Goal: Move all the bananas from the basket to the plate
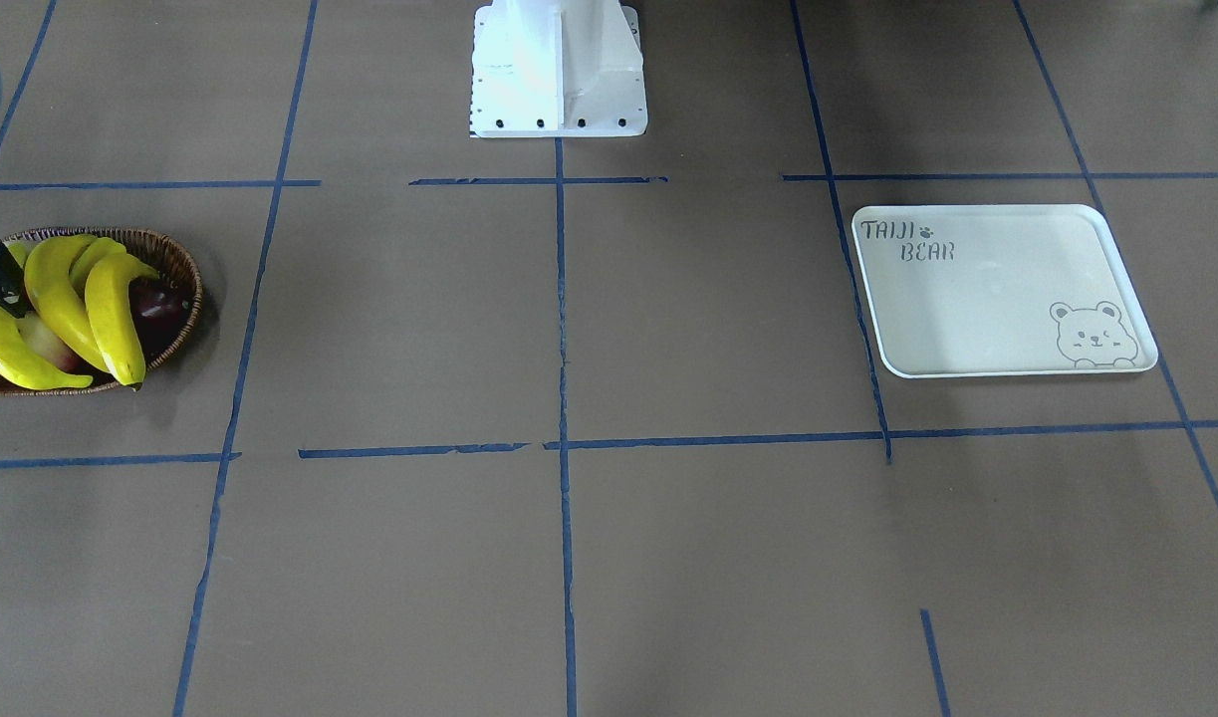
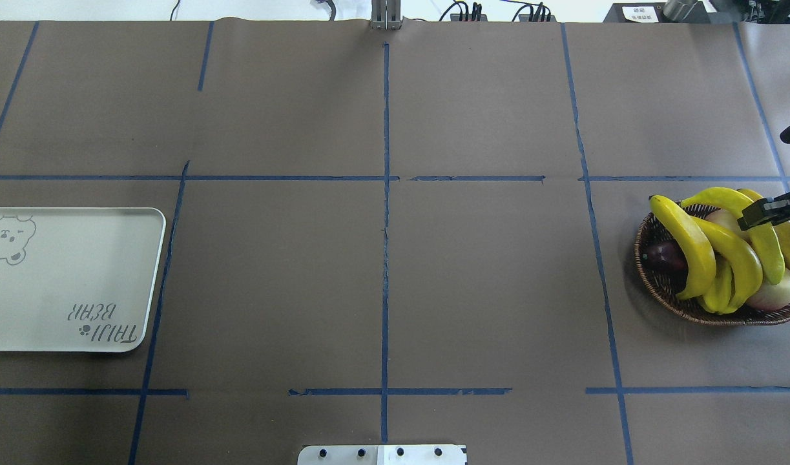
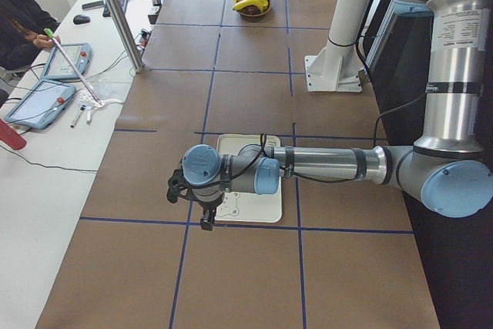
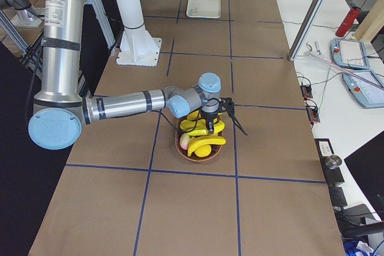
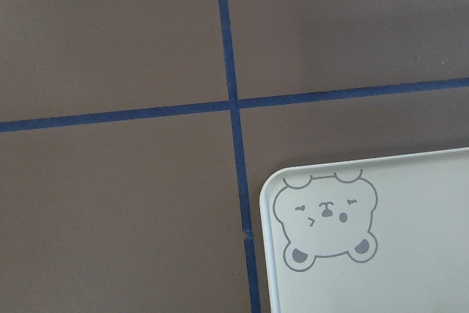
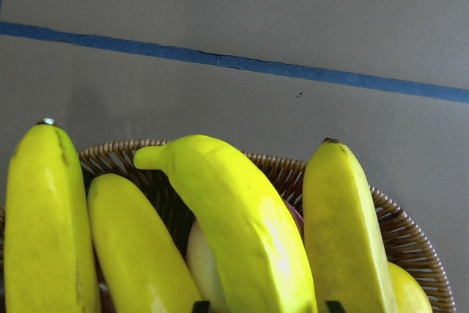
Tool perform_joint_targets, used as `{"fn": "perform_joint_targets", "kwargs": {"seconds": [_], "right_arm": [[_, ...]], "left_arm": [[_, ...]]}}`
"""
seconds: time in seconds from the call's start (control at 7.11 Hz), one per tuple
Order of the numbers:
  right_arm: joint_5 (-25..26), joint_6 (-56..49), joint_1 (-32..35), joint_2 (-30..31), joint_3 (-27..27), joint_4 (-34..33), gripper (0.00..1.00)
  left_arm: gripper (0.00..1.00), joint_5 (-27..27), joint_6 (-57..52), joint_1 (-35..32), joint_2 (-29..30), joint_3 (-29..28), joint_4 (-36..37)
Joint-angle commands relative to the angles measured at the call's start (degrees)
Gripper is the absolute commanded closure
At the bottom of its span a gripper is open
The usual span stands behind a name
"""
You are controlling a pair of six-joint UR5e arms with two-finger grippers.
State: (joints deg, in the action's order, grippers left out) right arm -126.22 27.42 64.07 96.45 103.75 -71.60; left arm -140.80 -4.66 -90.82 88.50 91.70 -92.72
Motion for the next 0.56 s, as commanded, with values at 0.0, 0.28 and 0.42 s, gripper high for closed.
{"fn": "perform_joint_targets", "kwargs": {"seconds": [0.0, 0.28, 0.42], "right_arm": [[0.0, 0.0, 0.0, 0.1, 0.0, -0.1, 0.40], [0.0, 0.0, -0.1, 0.3, -0.3, -0.1, 0.40], [0.0, 0.0, -0.3, 0.3, -0.3, -0.1, 0.40]], "left_arm": [[0.00, 0.0, 0.0, -0.1, 0.1, 0.1, 0.0], [0.00, 0.0, 0.0, -0.1, 0.1, 0.1, 0.0], [0.00, 0.0, 0.0, -0.1, 0.1, 0.0, 0.0]]}}
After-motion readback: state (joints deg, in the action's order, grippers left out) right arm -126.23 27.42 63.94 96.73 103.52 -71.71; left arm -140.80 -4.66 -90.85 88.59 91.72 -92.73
